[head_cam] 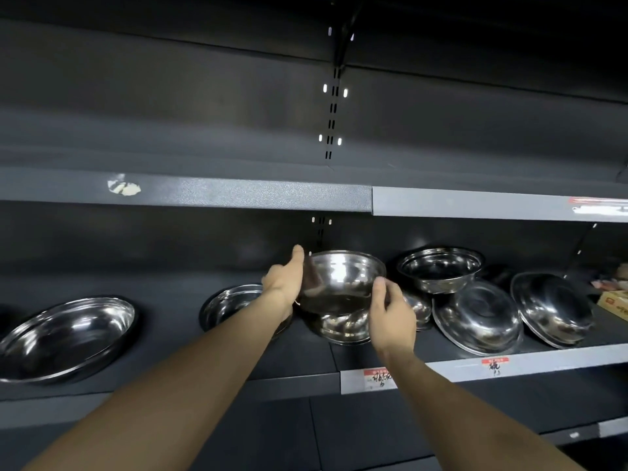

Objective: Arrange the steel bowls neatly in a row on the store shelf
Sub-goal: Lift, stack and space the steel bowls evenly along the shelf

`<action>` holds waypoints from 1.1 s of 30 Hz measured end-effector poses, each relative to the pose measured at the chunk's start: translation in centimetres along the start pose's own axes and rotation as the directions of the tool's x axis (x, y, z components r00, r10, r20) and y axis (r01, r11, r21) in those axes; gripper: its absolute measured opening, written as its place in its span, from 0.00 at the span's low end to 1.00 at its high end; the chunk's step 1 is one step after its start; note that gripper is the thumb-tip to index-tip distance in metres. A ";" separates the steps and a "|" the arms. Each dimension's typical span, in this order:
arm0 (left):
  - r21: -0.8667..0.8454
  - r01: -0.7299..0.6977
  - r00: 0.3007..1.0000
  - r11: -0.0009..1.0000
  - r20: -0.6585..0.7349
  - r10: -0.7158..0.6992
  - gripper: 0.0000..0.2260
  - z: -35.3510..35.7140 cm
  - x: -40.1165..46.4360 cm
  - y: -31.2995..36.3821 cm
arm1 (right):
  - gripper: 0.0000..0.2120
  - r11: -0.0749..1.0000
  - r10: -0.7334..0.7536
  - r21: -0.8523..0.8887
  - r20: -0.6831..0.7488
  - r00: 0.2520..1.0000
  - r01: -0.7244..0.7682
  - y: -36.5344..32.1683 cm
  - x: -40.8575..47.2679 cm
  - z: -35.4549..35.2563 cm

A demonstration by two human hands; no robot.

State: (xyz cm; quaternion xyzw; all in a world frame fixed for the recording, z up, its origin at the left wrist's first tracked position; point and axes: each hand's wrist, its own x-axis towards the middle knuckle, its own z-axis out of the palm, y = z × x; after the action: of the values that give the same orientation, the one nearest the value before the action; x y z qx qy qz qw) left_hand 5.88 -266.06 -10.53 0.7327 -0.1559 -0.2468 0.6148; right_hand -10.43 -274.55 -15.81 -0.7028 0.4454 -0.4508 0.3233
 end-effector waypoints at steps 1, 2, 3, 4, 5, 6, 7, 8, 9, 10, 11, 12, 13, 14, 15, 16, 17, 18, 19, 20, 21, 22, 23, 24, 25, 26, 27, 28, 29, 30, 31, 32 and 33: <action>-0.002 0.008 1.000 1.000 0.016 -0.008 0.39 -0.2 -0.3 -0.1 | 0.28 0.998 0.046 0.041 -0.006 0.999 -0.045 -0.4 -0.2 0.1; -0.008 0.009 0.999 1.000 0.036 -0.009 0.39 -0.4 -0.5 -0.1 | 0.28 0.992 0.107 0.074 -0.014 0.994 -0.106 -0.7 -0.2 0.1; -0.009 0.005 0.998 1.000 0.055 -0.004 0.37 -0.6 -0.6 -0.1 | 0.29 0.979 0.179 0.104 -0.018 0.984 -0.177 -1.0 -0.3 0.2; 0.004 0.000 0.997 1.000 0.073 0.000 0.35 -0.7 -0.5 -0.2 | 0.29 0.959 0.254 0.134 -0.019 0.967 -0.250 -1.2 -0.2 0.1; 0.025 -0.011 0.996 1.000 0.088 0.009 0.32 -0.8 -0.5 -0.3 | 0.30 0.936 0.321 0.157 -0.013 0.947 -0.315 -1.3 0.1 0.1; 0.051 -0.031 0.995 0.998 0.093 0.026 0.30 -0.9 -0.4 -0.4 | 0.30 0.917 0.370 0.157 0.004 0.929 -0.366 -1.3 0.5 0.0; 0.083 -0.060 0.995 0.995 0.090 0.052 0.27 -0.8 -0.4 -0.6 | 0.30 0.903 0.408 0.140 0.028 0.913 -0.407 -1.3 0.8 0.0; 0.119 -0.094 0.992 0.988 0.096 0.083 0.24 -0.8 -0.4 -0.6 | 0.28 0.887 0.438 0.132 0.054 0.897 -0.442 -1.4 1.0 -0.1; 0.154 -0.126 0.988 0.980 0.105 0.111 0.20 -0.7 -0.5 -0.8 | 0.23 0.874 0.459 0.137 0.083 0.884 -0.466 -1.4 1.2 0.0; 0.190 -0.147 0.984 0.971 0.127 0.124 0.17 -0.7 -0.5 -1.0 | 0.19 0.859 0.475 0.154 0.115 0.872 -0.488 -1.5 1.3 0.0; 0.223 -0.165 0.979 0.961 0.157 0.131 0.18 -0.8 -0.4 -1.2 | 0.17 0.839 0.497 0.175 0.135 0.857 -0.515 -1.7 1.4 0.0; 0.258 -0.183 0.974 0.949 0.182 0.138 0.23 -0.9 -0.3 -1.4 | 0.15 0.828 0.513 0.178 0.141 0.847 -0.531 -1.7 1.5 -0.1; 0.285 -0.199 0.969 0.938 0.197 0.146 0.30 -1.1 -0.3 -1.4 | 0.15 0.825 0.518 0.172 0.147 0.843 -0.538 -1.7 1.6 -0.1; 0.305 -0.209 0.966 0.929 0.211 0.148 0.33 -1.3 -0.4 -1.4 | 0.15 0.826 0.516 0.168 0.155 0.842 -0.538 -1.7 1.6 -0.1; 0.321 -0.222 0.963 0.921 0.220 0.156 0.34 -1.6 -0.4 -1.4 | 0.15 0.830 0.509 0.168 0.166 0.845 -0.532 -1.8 1.7 0.0; 0.341 -0.235 0.961 0.910 0.225 0.163 0.34 -1.9 -0.3 -1.4 | 0.15 0.832 0.502 0.169 0.176 0.847 -0.528 -1.8 1.7 0.0; 0.366 -0.247 0.959 0.897 0.226 0.172 0.34 -2.3 -0.3 -1.4 | 0.15 0.836 0.494 0.170 0.184 0.850 -0.522 -1.8 1.8 0.2; 0.393 -0.257 0.959 0.883 0.219 0.182 0.32 -2.6 -0.2 -1.4 | 0.15 0.840 0.482 0.173 0.194 0.854 -0.514 -1.9 1.9 0.4; 0.418 -0.263 0.960 0.870 0.207 0.190 0.31 -3.1 0.0 -1.3 | 0.15 0.844 0.470 0.180 0.207 0.858 -0.505 -1.9 2.1 0.7; 0.439 -0.262 0.962 0.859 0.193 0.195 0.30 -3.6 0.2 -1.2 | 0.15 0.844 0.463 0.189 0.219 0.859 -0.503 -2.0 2.2 1.0; 0.465 -0.264 0.963 0.845 0.179 0.202 0.29 -4.1 0.4 -1.2 | 0.14 0.843 0.459 0.194 0.227 0.859 -0.502 -2.1 2.2 1.4; 0.498 -0.271 0.962 0.824 0.167 0.215 0.28 -4.7 0.6 -1.0 | 0.14 0.842 0.457 0.195 0.235 0.858 -0.502 -2.2 2.2 1.9; 0.536 -0.279 0.960 0.797 0.157 0.230 0.27 -5.4 0.9 -1.0 | 0.14 0.843 0.453 0.197 0.244 0.858 -0.501 -2.4 2.2 2.4; 0.577 -0.288 0.957 0.764 0.151 0.247 0.26 -6.1 1.1 -1.0 | 0.13 0.842 0.447 0.203 0.257 0.857 -0.500 -2.5 2.2 2.9; 0.623 -0.297 0.953 0.723 0.148 0.264 0.25 -6.9 1.2 -1.0 | 0.13 0.841 0.441 0.208 0.270 0.856 -0.499 -2.7 2.1 3.5; 0.674 -0.302 0.949 0.674 0.147 0.278 0.25 -7.8 1.2 -1.0 | 0.12 0.840 0.437 0.211 0.283 0.853 -0.500 -2.9 1.9 4.1; 0.724 -0.300 0.946 0.621 0.144 0.289 0.24 -8.7 1.3 -1.2 | 0.11 0.839 0.433 0.212 0.299 0.850 -0.502 -3.1 1.7 4.8; 0.767 -0.293 0.944 0.571 0.137 0.300 0.24 -9.6 1.4 -1.3 | 0.11 0.838 0.427 0.213 0.317 0.847 -0.502 -3.2 1.5 5.6; 0.801 -0.281 0.943 0.529 0.129 0.306 0.24 -10.5 1.5 -1.5 | 0.11 0.838 0.418 0.217 0.335 0.844 -0.501 -3.4 1.3 6.4; 0.823 -0.266 0.945 0.501 0.119 0.306 0.23 -11.3 1.6 -1.6 | 0.12 0.836 0.409 0.222 0.355 0.841 -0.501 -3.6 1.1 7.3; 0.838 -0.249 0.947 0.485 0.107 0.302 0.23 -12.1 1.7 -1.8 | 0.13 0.834 0.401 0.226 0.378 0.834 -0.504 -3.7 0.9 8.1; 0.850 -0.233 0.950 0.472 0.094 0.299 0.22 -12.8 1.8 -2.0 | 0.13 0.831 0.395 0.228 0.400 0.827 -0.507 -3.8 0.7 9.0; 0.862 -0.217 0.951 0.458 0.082 0.297 0.22 -13.4 1.9 -2.1 | 0.13 0.829 0.387 0.228 0.422 0.819 -0.510 -3.9 0.5 9.9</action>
State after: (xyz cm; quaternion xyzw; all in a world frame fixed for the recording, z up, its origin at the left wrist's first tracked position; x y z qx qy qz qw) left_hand 14.74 -255.58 -11.26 0.9176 -0.3419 -0.0111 0.2025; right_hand 0.08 -272.89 -16.07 -0.5812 0.4514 -0.2928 0.6105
